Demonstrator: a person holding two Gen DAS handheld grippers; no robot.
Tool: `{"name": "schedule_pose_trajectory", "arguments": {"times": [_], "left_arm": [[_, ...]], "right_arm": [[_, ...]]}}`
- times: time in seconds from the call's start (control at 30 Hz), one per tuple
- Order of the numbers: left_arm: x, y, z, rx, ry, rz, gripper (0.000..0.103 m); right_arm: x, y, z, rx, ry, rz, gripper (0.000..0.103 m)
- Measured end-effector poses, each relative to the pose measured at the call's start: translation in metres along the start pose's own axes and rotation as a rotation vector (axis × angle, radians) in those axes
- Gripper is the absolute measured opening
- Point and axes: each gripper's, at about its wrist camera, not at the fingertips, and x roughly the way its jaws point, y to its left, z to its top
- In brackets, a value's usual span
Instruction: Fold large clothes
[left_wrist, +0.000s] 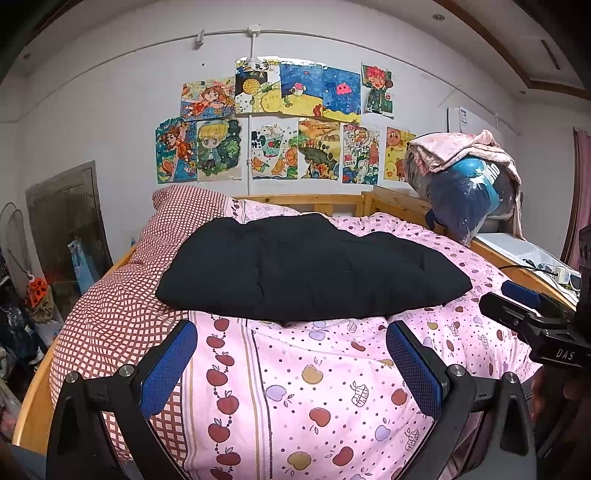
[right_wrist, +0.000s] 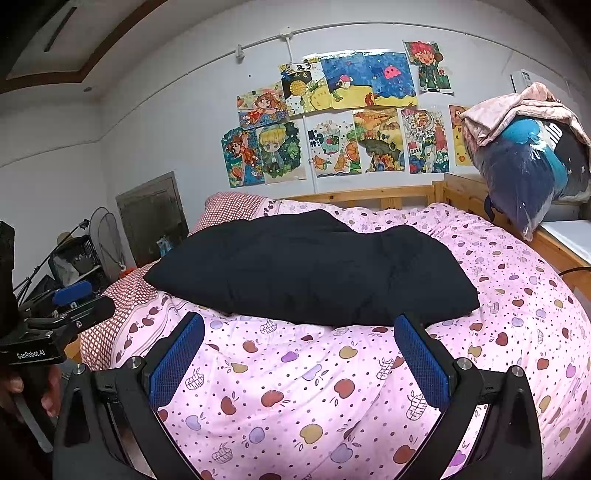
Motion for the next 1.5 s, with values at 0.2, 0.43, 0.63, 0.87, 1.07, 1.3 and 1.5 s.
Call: {"name": "schedule_pose_trajectory", "arguments": {"times": [0.2,0.43,0.63,0.87,1.07,1.3,1.5], "left_arm": [[0.0,0.001,-0.001,0.001,0.0,0.0,0.103],[0.0,0.001,-0.001,0.0,0.002,-0.001,0.103],[0.001,0.002,-0.002,-0.001,0.003,-0.002,0.103],[0.002,0.002,-0.005,-0.003,0.004,0.0,0.103],[0.002,0.003,-0.005,-0.004,0.005,-0.002,0.103],[0.003,0.003,-0.005,-0.003,0.007,-0.002,0.103],[0.003,0.004,-0.006,-0.001,0.005,0.0,0.103]], "right_arm": [[0.0,-0.002,-0.002,0.01,0.004,0.002,0.101],[0.0,-0.002,-0.005,0.012,0.008,0.004,0.101],[0.0,-0.002,-0.008,0.015,0.011,0.006,0.101],[0.0,-0.002,-0.009,0.018,0.013,0.005,0.101],[0.001,-0.001,-0.011,0.022,0.015,0.004,0.101],[0.001,0.001,-0.013,0.024,0.016,0.004,0.101],[0.001,0.002,-0.014,0.024,0.017,0.004,0.101]]}}
